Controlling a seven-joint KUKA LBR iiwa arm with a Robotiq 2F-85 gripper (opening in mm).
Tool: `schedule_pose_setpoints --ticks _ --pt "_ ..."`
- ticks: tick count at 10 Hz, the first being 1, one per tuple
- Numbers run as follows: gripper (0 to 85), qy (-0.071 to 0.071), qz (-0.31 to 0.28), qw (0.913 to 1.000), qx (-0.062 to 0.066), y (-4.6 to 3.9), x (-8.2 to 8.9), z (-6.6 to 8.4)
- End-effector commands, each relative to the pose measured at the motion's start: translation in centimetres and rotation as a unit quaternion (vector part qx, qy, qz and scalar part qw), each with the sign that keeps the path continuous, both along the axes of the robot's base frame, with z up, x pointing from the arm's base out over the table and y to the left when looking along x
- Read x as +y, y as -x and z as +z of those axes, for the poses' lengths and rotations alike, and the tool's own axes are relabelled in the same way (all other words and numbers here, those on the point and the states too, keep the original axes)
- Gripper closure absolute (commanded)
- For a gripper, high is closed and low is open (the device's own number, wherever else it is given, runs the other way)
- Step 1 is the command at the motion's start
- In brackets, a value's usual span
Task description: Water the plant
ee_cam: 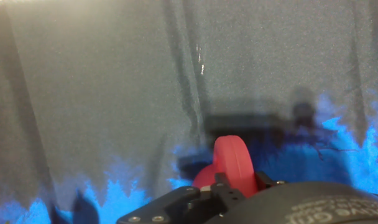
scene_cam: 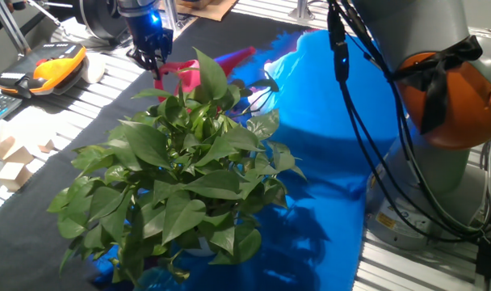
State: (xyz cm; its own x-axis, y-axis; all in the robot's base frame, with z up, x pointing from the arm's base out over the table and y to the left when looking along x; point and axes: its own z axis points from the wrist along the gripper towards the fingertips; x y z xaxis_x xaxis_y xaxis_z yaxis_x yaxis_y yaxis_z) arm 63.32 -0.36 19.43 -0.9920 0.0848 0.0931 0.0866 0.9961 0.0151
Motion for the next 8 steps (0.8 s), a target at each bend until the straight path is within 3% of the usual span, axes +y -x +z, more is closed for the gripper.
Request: schedule_pose_setpoints --ticks 1,2,4,6,8 --pt "51.0 0.001 0.002 1.0000 0.005 0.00 -0.2 0.3" --pt "51.0 0.001 -0.004 1.0000 0.008 0.04 -0.4 0.7" --pt "51.0 -0.003 -0.026 0.9996 0.001 0.34 -0.9 1.9" --pt "85.0 -0.003 -0.034 0.9994 -0.001 0.76 -1.8 3.5" --pt "85.0 0.001 -0.046 0.9989 -0.002 1.40 -2.2 4.8"
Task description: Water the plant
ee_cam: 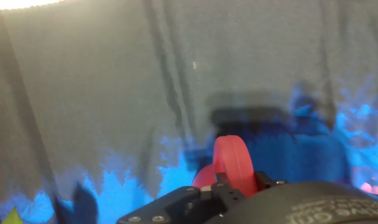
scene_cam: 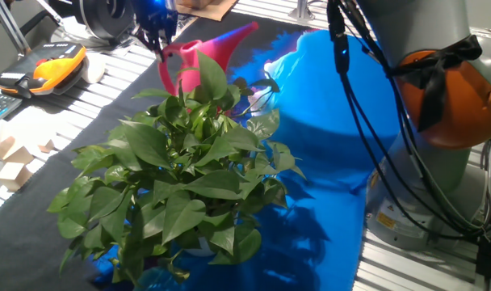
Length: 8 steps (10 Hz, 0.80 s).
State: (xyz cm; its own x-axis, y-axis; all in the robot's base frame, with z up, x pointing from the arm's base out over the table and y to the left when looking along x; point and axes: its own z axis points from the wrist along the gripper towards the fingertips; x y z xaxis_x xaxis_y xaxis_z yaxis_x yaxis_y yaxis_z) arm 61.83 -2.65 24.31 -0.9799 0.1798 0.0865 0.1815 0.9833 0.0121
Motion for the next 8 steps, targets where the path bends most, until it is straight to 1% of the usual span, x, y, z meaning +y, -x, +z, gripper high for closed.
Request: schedule_pose_setpoints --ticks 1,2,4,5,6,7,8 --pt "85.0 0.003 -0.015 0.9999 -0.001 0.42 -0.2 0.6" --pt "85.0 0.007 -0.028 0.9996 -0.001 0.79 -0.4 1.0" --pt "85.0 0.015 -0.046 0.9988 -0.003 1.13 -1.4 1.5" --pt "85.0 0.027 -0.058 0.9979 -0.012 1.48 -2.2 2.0" --pt "85.0 0.041 -0.071 0.9965 -0.018 1.92 -2.8 2.6" --pt "85.0 0.050 -0.086 0.9947 -0.026 2.42 -3.4 2.9" --pt "85.0 0.071 -0.093 0.9923 -0.039 2.71 -3.8 3.0"
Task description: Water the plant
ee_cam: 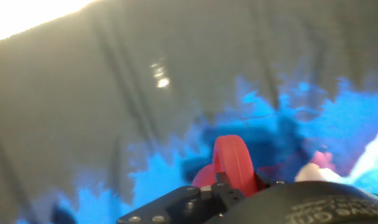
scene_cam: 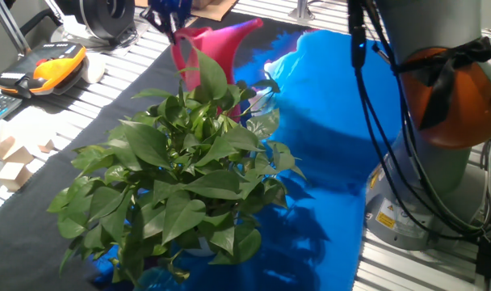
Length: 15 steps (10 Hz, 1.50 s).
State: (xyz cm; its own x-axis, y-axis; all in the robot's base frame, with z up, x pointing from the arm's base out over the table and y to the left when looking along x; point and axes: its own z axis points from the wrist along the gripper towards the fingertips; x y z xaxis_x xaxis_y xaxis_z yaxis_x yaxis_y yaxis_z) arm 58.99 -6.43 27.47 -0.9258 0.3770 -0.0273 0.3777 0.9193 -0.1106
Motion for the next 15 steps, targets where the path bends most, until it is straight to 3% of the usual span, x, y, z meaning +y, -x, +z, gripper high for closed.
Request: schedule_pose_setpoints --ticks 1,2,4,7,9,12,15 --pt "85.0 -0.008 -0.033 0.9994 0.011 0.16 -0.1 0.2" --pt "85.0 -0.032 -0.048 0.9982 0.019 0.37 -0.2 0.3" --pt "85.0 -0.013 -0.058 0.9980 0.021 0.62 -0.6 0.5" --pt "85.0 0.003 -0.111 0.9938 0.007 0.83 -0.6 0.7" --pt "85.0 0.003 -0.149 0.9888 0.000 1.22 -1.1 1.0" --pt "85.0 0.023 -0.203 0.9789 -0.004 1.63 -1.4 1.2" --pt "85.0 0.031 -0.211 0.9769 -0.007 1.95 -1.6 1.3"
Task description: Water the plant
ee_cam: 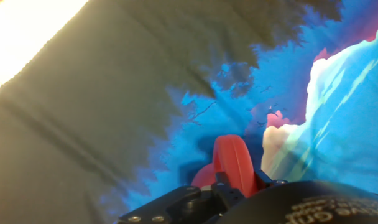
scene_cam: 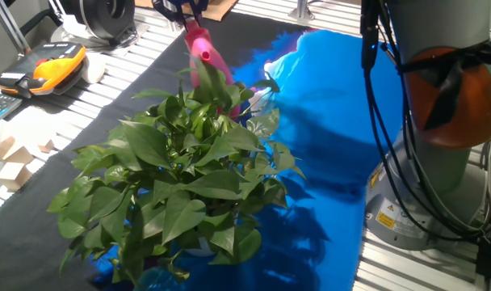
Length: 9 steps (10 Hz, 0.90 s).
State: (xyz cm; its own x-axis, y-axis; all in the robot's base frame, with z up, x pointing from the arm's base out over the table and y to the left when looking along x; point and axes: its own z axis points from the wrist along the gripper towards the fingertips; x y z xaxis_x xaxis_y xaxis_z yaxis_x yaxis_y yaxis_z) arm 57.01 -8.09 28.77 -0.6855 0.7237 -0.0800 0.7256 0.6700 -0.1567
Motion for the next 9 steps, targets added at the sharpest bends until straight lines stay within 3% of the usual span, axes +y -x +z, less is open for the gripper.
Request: schedule_pose_setpoints --ticks 1,2,3,5,7,9 --pt "85.0 0.011 -0.004 0.9999 -0.002 0.12 0.0 0.1" --pt "85.0 0.019 -0.016 0.9997 -0.006 0.29 -0.1 0.2" --pt "85.0 0.044 -0.034 0.9984 -0.009 0.51 -0.1 0.4" --pt "85.0 0.068 -0.052 0.9963 -0.008 1.04 -0.2 0.8" --pt "85.0 0.072 -0.059 0.9956 -0.011 1.35 -0.3 0.9" --pt "85.0 0.090 -0.071 0.9934 -0.013 1.69 -0.5 1.2"
